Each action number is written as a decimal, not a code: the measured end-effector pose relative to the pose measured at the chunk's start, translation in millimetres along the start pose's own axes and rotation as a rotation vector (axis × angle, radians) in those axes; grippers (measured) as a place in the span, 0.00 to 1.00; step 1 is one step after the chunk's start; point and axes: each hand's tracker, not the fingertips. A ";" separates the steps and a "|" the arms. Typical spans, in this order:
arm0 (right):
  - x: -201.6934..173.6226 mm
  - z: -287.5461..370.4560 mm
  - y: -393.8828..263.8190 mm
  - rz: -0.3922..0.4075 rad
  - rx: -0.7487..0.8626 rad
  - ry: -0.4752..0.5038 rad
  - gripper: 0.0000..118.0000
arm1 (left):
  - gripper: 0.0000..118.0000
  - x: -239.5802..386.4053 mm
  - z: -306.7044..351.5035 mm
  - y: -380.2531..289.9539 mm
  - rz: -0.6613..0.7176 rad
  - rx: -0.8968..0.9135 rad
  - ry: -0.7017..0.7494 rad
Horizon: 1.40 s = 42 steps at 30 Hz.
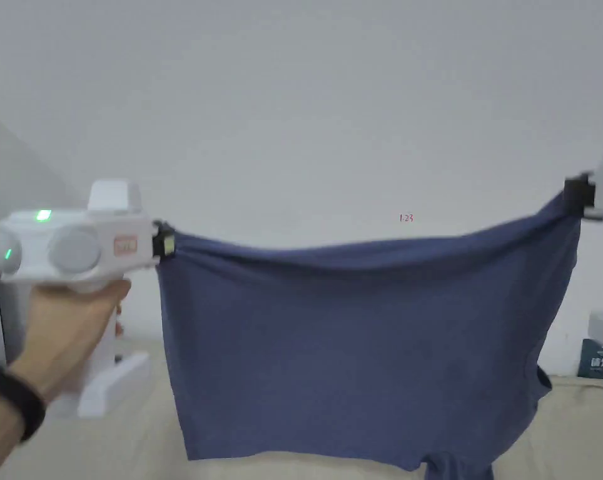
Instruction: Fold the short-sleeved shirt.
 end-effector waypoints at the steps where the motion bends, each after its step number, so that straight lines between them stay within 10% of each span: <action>1: 5.4 18.4 -31.4 -0.033 -0.007 -0.010 0.02 | 0.03 -3.6 14.5 -33.3 0.050 -0.011 -0.007; 15: 52.1 291.1 -401.3 -0.321 -0.462 -0.072 0.02 | 0.02 -29.1 252.2 -345.0 0.357 -0.383 -0.051; 24: 63.0 419.5 -432.1 -0.277 -0.572 -0.112 0.02 | 0.02 -22.5 371.1 -377.2 0.301 -0.478 -0.013; 42: 57.4 434.8 -455.3 -0.195 -0.671 -0.118 0.02 | 0.02 -21.8 408.1 -412.6 0.272 -0.607 0.015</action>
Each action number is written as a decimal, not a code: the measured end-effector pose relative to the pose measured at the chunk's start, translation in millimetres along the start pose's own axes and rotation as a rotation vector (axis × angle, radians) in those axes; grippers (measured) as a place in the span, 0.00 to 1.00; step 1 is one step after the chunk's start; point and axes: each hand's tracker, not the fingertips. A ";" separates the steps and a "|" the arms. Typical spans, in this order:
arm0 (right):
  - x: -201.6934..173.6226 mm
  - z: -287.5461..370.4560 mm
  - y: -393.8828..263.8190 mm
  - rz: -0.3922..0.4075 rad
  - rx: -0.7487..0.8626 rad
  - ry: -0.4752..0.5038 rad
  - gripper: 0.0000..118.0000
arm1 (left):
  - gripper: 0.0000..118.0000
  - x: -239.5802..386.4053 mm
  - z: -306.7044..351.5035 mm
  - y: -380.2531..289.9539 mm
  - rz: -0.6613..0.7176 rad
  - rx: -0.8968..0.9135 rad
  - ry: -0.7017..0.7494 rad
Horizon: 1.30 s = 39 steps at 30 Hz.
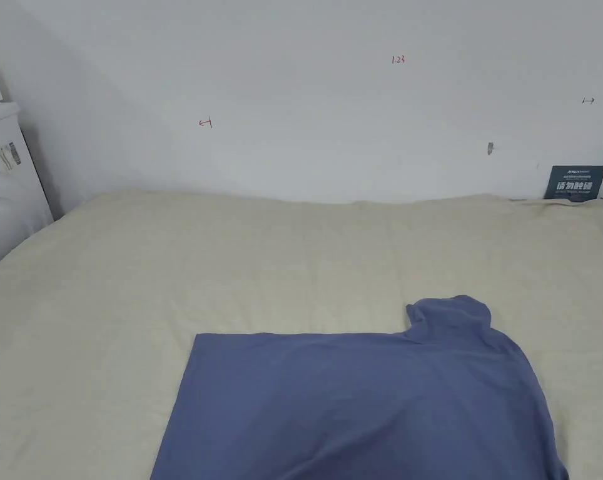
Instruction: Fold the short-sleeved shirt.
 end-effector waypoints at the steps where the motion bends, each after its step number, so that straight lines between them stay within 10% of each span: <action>1: -0.4 0.0 -0.8 0.007 0.004 0.005 0.03 | 0.04 0.7 -0.5 -0.1 -0.005 0.008 -0.005; 2: -1.1 -0.3 -0.3 0.017 0.002 0.006 0.07 | 0.12 1.3 -1.2 1.1 -0.007 0.004 -0.012; 6: 2.3 13.0 0.4 0.123 0.059 -0.082 0.75 | 0.75 -10.3 16.2 1.1 0.020 0.016 0.083; 13: 0.1 71.6 45.5 -0.095 0.293 0.002 0.77 | 0.82 11.5 94.9 65.7 -0.094 0.325 0.140; 20: -50.0 86.3 91.7 -0.090 0.359 0.157 0.77 | 0.82 69.7 116.0 105.4 -0.099 0.506 -0.071; 26: -97.2 100.5 106.8 0.114 0.425 0.158 0.76 | 0.72 106.5 112.6 122.8 -0.211 0.514 -0.030; 29: -113.8 99.4 103.0 0.183 0.438 0.118 0.72 | 0.33 115.1 109.0 119.4 -0.227 0.525 -0.022; 32: -121.1 97.2 96.9 0.185 0.415 0.137 0.08 | 0.07 114.9 102.6 112.2 -0.204 0.504 -0.012; 33: -123.0 95.3 93.9 0.185 0.413 0.139 0.00 | 0.02 114.4 100.7 109.4 -0.192 0.485 -0.016; 39: -129.3 94.9 80.6 0.196 0.367 0.116 0.00 | 0.01 108.9 100.2 93.3 -0.245 0.456 0.003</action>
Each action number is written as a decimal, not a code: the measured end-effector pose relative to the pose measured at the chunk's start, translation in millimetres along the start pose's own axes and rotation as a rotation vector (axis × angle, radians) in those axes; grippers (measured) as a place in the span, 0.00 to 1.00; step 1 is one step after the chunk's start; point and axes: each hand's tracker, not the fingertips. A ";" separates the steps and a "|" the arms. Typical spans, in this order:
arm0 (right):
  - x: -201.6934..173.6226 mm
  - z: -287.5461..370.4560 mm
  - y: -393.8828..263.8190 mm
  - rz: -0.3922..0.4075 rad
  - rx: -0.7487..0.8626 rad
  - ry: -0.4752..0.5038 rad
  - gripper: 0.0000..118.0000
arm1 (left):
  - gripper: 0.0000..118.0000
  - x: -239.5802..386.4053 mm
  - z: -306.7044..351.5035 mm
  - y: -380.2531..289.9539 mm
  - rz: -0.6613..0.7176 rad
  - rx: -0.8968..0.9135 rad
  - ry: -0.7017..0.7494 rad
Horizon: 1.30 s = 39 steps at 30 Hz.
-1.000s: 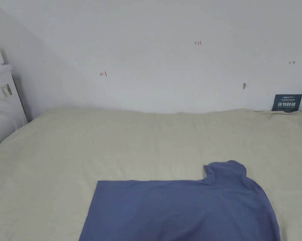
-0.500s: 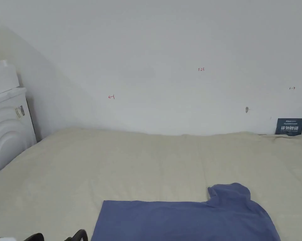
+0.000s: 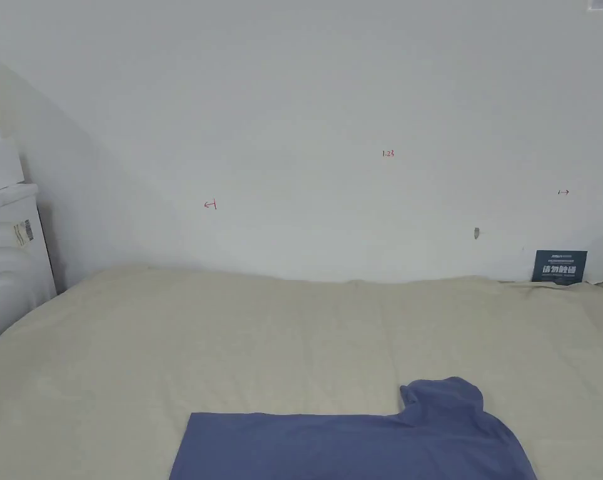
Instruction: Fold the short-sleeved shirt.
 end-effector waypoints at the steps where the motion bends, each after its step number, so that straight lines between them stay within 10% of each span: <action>1: 1.9 -2.9 0.0 0.002 -0.010 -0.001 0.00 | 0.01 -2.0 1.3 -1.2 0.009 0.005 0.003; 19: 8.2 -5.1 -10.4 -0.063 -0.048 0.043 0.00 | 0.03 -26.0 -13.3 -42.8 0.009 -0.172 0.026; 25: 5.6 -10.9 -26.4 -0.071 -0.104 0.061 0.00 | 0.24 -45.7 -16.7 -92.8 -0.039 -0.361 0.056; 29: 5.8 -17.4 -33.2 -0.083 -0.138 0.072 0.00 | 0.57 -54.9 -27.1 -118.6 -0.001 -0.492 0.054; 39: 6.5 -22.1 -39.6 -0.071 -0.168 0.059 0.00 | 0.58 -55.5 -77.7 -168.8 -0.072 -0.703 0.017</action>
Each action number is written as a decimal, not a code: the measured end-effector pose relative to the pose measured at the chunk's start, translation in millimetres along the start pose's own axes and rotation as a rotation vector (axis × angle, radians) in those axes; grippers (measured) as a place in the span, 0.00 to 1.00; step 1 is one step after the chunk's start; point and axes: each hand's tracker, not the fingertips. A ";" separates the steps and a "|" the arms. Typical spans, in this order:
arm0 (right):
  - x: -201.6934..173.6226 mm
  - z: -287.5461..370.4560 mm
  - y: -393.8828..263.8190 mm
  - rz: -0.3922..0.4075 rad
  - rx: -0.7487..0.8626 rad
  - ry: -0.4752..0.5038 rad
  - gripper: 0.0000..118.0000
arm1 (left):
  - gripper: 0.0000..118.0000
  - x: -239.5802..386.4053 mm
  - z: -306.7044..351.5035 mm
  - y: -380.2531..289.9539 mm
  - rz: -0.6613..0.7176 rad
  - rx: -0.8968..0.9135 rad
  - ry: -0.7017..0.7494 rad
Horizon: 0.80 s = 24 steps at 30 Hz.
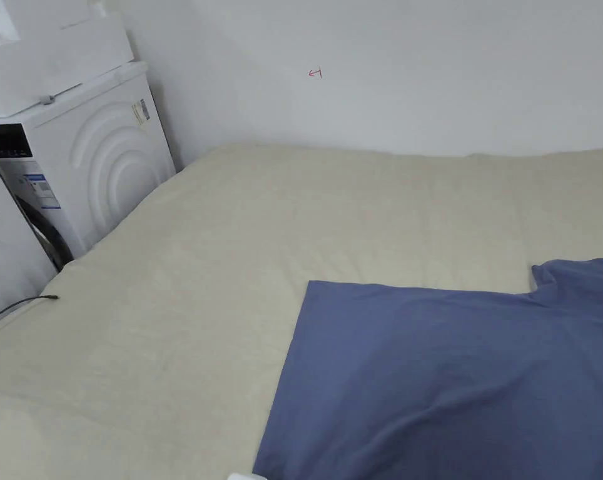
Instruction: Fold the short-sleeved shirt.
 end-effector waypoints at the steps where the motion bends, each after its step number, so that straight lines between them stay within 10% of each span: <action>1: 1.5 -0.1 -0.6 -0.006 -0.002 -0.003 0.00 | 0.58 0.1 -4.1 -2.2 -0.005 -0.005 0.002; 5: 7.6 -1.0 -3.2 -0.032 -0.018 -0.006 0.00 | 0.53 2.2 -12.0 -1.0 -0.007 -0.018 0.027; 9: 13.5 -3.0 -9.9 -0.032 -0.029 -0.014 0.00 | 0.08 -1.8 -2.9 -1.0 0.053 -0.010 -0.018; 11: 14.2 -0.3 -11.9 -0.025 -0.044 -0.021 0.04 | 0.08 -3.9 -1.0 0.9 0.123 -0.013 -0.027; 16: 33.8 -5.2 -30.5 0.082 -0.124 -0.149 0.72 | 0.08 -0.3 -6.6 3.4 0.072 -0.033 0.009; 24: 90.4 -68.4 -75.5 -0.046 -0.331 -0.193 0.64 | 0.08 -2.5 -8.6 3.9 0.068 -0.038 0.004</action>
